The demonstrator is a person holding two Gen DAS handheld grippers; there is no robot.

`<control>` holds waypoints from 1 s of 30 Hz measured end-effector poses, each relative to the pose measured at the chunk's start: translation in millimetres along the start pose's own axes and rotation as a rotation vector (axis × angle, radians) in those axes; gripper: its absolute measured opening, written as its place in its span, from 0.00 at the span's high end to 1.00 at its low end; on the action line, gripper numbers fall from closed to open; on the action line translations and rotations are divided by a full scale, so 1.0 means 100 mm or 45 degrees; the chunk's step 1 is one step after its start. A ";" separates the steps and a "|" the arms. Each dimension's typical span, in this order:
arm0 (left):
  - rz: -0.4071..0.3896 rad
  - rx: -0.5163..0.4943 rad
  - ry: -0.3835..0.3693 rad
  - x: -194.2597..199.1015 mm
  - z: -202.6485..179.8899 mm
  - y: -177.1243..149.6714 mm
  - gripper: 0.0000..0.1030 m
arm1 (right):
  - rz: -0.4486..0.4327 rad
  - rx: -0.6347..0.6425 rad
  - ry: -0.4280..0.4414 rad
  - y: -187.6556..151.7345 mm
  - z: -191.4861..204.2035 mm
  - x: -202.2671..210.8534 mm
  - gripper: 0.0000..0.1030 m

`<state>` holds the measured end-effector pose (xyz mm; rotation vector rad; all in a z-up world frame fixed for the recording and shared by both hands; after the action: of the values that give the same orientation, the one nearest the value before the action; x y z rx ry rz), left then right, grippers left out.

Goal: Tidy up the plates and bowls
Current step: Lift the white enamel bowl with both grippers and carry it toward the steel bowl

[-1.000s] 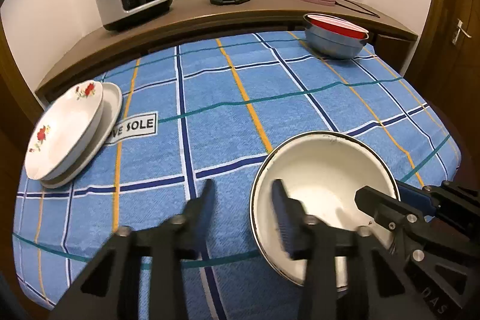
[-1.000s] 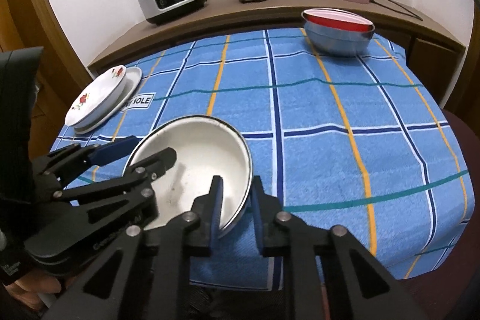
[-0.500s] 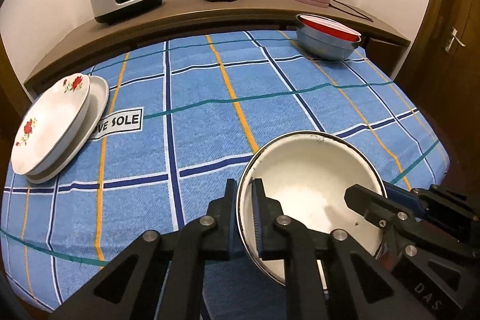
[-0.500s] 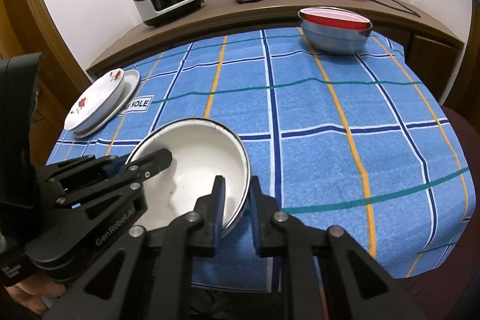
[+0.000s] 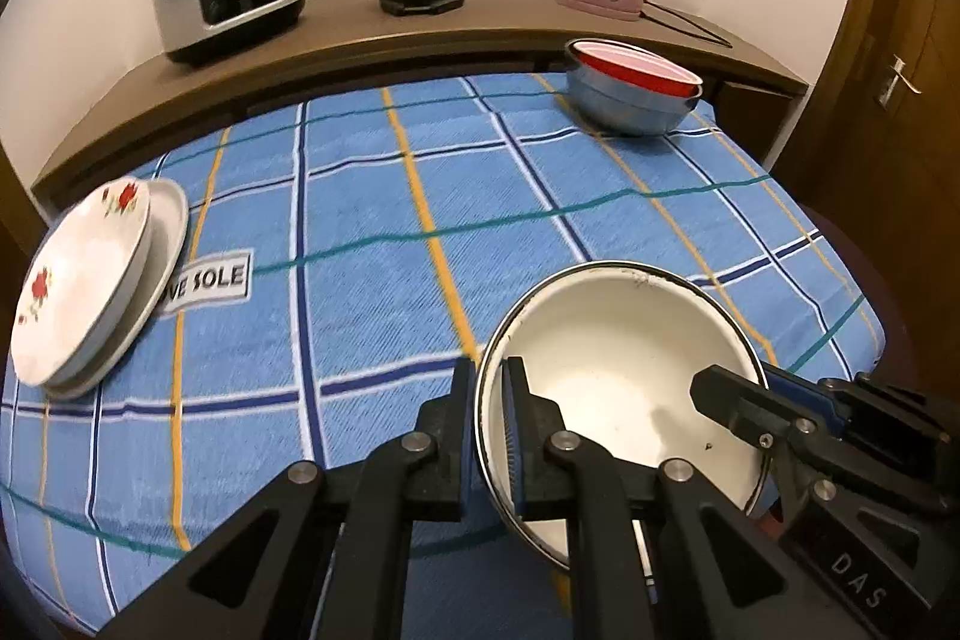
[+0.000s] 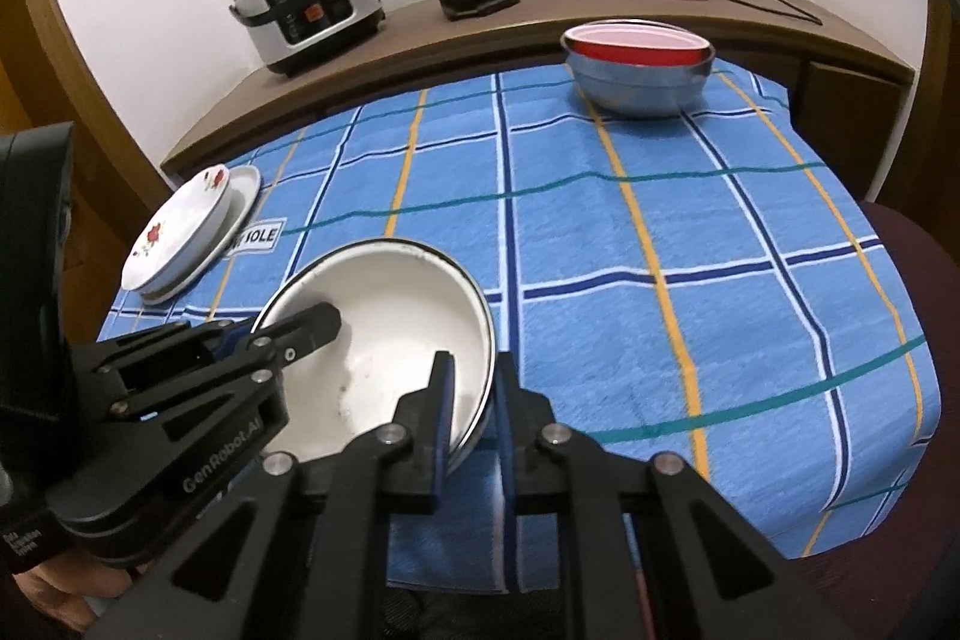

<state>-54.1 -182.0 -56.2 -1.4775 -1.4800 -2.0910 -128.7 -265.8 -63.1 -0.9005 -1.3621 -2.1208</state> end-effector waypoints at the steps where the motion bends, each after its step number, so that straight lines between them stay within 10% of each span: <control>1: -0.003 -0.005 -0.001 0.00 -0.02 0.03 0.90 | -0.003 -0.004 -0.002 0.02 -0.02 0.01 0.88; 30: -0.110 -0.085 -0.010 -0.02 -0.55 0.80 0.90 | -0.114 -0.023 -0.082 0.64 -0.55 0.27 0.89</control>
<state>-36.9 -265.3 -10.0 -1.4709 -1.5172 -2.2074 -118.9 -342.5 -20.7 -0.9388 -1.4425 -2.1913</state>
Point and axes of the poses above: each gripper's, at about its wrist camera, not at the fingertips, and x roughly against the way its jaws point, z to its left, y to its top, the point moved 2 cm from there along -x, roughly the way its jaws point, and after that the axes turned 5 degrees about y, right-handed, at the moved point
